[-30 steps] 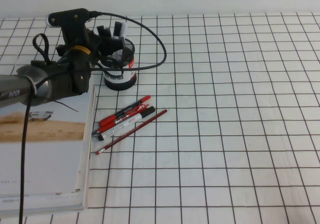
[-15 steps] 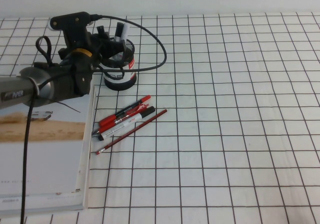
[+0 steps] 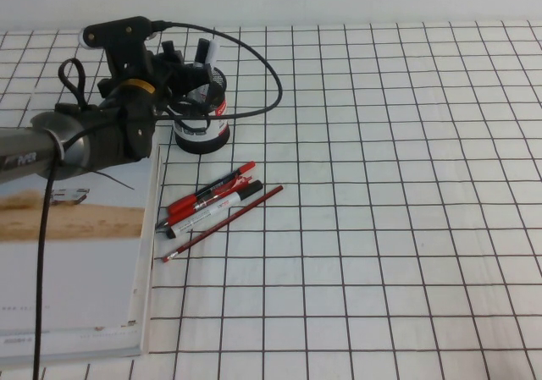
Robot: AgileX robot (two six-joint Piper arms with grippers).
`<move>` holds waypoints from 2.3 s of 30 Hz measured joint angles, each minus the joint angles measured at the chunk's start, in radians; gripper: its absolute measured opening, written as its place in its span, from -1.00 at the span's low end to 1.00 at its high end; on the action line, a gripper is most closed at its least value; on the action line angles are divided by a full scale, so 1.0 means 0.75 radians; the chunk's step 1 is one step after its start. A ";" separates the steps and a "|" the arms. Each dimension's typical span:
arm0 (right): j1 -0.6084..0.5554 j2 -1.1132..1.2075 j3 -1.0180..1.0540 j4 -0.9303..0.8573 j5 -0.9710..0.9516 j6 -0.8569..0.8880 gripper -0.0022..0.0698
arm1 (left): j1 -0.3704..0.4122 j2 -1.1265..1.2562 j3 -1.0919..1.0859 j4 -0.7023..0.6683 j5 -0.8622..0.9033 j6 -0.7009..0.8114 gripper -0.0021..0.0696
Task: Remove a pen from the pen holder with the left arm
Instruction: 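Take a marker out of the pen holder and lay it on the table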
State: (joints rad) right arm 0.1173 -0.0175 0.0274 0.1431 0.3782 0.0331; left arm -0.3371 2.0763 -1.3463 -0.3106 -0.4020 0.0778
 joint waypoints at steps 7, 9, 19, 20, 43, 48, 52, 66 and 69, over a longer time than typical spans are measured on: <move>0.000 0.000 0.000 0.000 0.000 0.000 -0.98 | 0.000 -0.136 0.000 0.049 0.053 0.000 -0.63; 0.000 0.000 0.000 0.000 0.000 0.000 -0.98 | 0.000 -0.186 0.000 0.088 0.084 0.000 -0.63; 0.000 0.000 0.000 0.000 0.000 0.000 -0.98 | 0.000 -0.494 0.000 0.310 0.551 0.000 -0.63; 0.000 0.000 0.000 0.000 0.000 0.000 -0.98 | 0.000 -0.519 0.000 0.324 0.598 0.003 -0.63; 0.000 0.000 0.000 0.000 0.000 0.000 -0.98 | -0.329 -0.390 -0.205 0.373 1.770 0.375 -0.63; 0.000 0.000 0.000 0.000 0.000 0.000 -0.98 | -0.332 -0.231 -0.347 0.376 1.908 0.389 -0.63; 0.000 0.000 0.000 0.000 0.000 0.000 -0.98 | -0.332 -0.139 -0.413 0.378 1.928 0.396 -0.63; 0.000 0.000 0.000 0.000 0.000 0.000 -0.98 | -0.332 0.027 -0.452 0.414 1.869 0.421 -0.63; 0.000 0.000 0.000 0.000 0.000 0.000 -0.98 | -0.332 0.039 -0.460 0.423 1.857 0.421 -0.63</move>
State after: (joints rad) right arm 0.1173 -0.0175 0.0274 0.1431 0.3782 0.0331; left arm -0.5857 2.1057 -1.6911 0.0069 0.9907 0.3935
